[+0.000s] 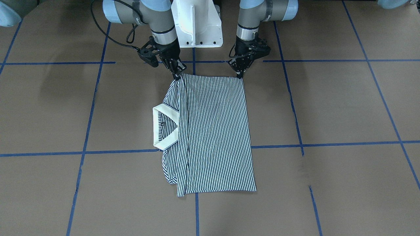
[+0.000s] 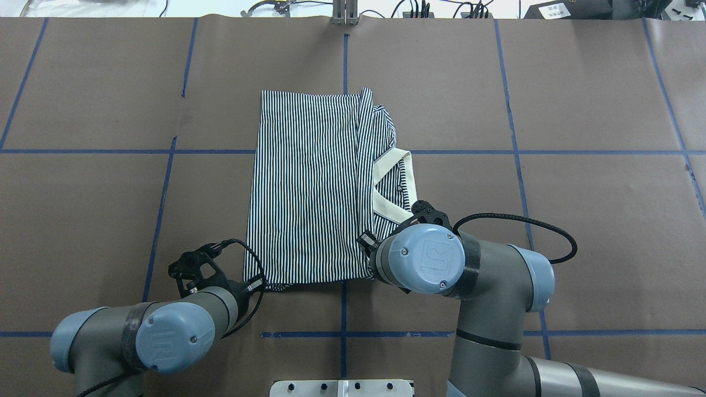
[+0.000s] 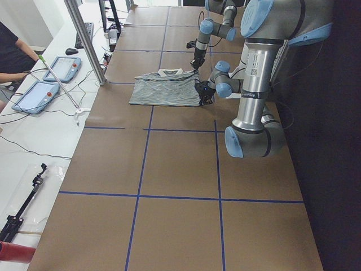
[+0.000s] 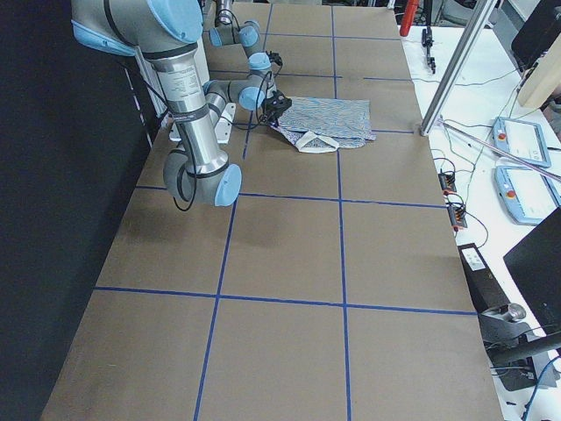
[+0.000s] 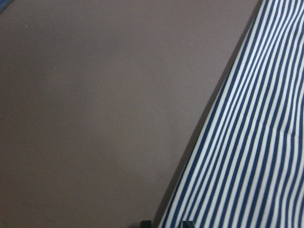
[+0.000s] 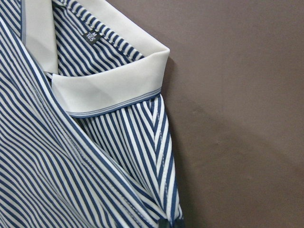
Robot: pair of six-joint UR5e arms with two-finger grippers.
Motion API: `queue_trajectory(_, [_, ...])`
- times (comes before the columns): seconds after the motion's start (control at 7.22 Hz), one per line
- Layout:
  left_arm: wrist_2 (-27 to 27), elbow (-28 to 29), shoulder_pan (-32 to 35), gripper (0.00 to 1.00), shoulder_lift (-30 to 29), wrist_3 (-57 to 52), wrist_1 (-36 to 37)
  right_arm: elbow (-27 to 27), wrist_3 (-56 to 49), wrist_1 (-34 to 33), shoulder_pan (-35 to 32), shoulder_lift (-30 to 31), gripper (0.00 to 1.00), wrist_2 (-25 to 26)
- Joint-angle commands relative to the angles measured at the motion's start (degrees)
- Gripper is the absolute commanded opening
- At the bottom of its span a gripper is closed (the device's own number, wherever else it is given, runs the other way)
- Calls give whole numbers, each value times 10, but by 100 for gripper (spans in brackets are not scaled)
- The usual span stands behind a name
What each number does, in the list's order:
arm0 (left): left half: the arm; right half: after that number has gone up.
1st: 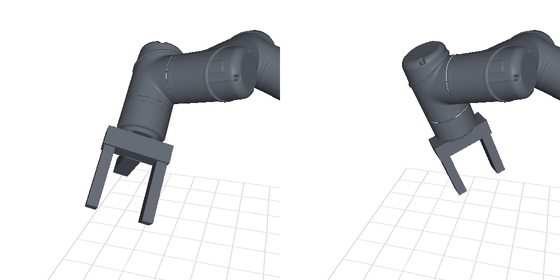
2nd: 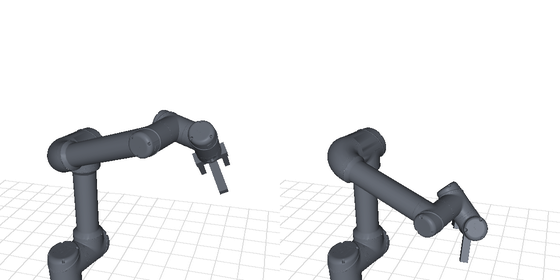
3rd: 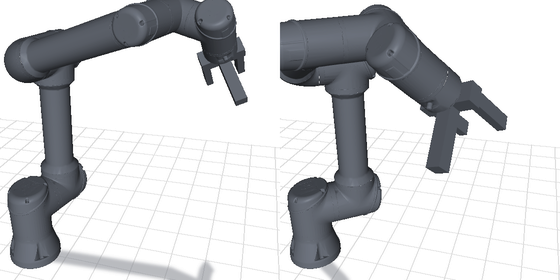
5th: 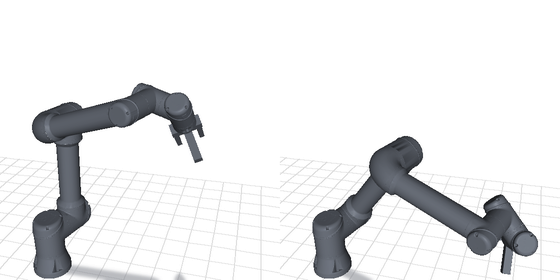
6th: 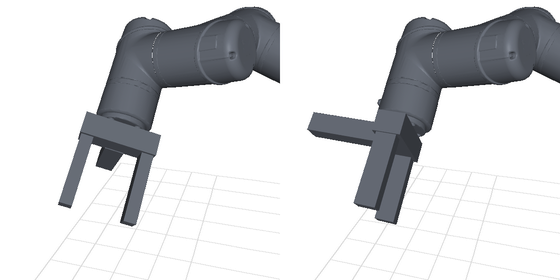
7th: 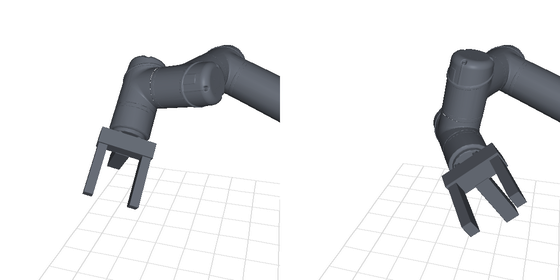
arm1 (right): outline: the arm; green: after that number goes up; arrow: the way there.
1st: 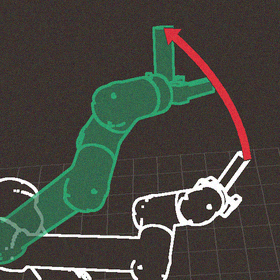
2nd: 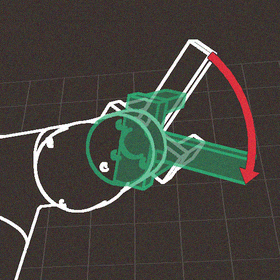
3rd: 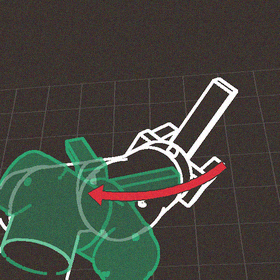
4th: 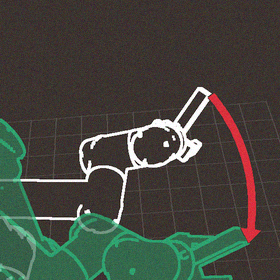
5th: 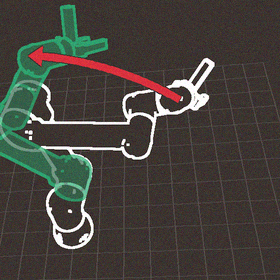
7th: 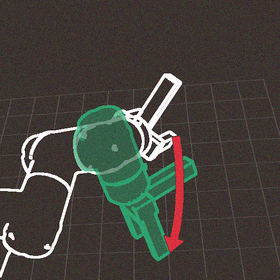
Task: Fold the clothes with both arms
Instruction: 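Lift the near edge with both grippers and fold it away from the robot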
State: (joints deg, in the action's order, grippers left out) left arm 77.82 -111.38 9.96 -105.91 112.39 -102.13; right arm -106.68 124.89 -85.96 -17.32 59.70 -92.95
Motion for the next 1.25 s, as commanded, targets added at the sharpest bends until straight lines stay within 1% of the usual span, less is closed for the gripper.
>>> queue_trajectory(0.0, [1,-3,0,0,-5,0,0,0,0,1,1,6,0,0])
queue_trajectory(0.14, [1,-9,1,0,-6,0,0,0,0,1,1,6,0,0])
queue_trajectory(0.28, [0,-29,4,0,-5,0,1,-11,0,1,0,8,0,0])
queue_trajectory(0.42, [1,-66,5,0,0,2,24,-51,7,-3,2,33,0,0])
queue_trajectory(0.55, [9,-133,2,0,0,3,85,-129,18,-63,24,60,0,7])
queue_trajectory(0.69, [31,-186,4,0,-6,3,118,-177,44,-150,35,54,0,9])
queue_trajectory(0.83, [42,-204,23,0,-6,-6,123,-188,41,-175,19,44,0,17])
queue_trajectory(0.97, [57,-192,76,0,-27,-26,124,-179,20,-176,-22,23,0,16])
queue_trajectory(1.11, [65,-154,122,0,-70,-65,125,-154,-31,-174,-60,3,0,13])
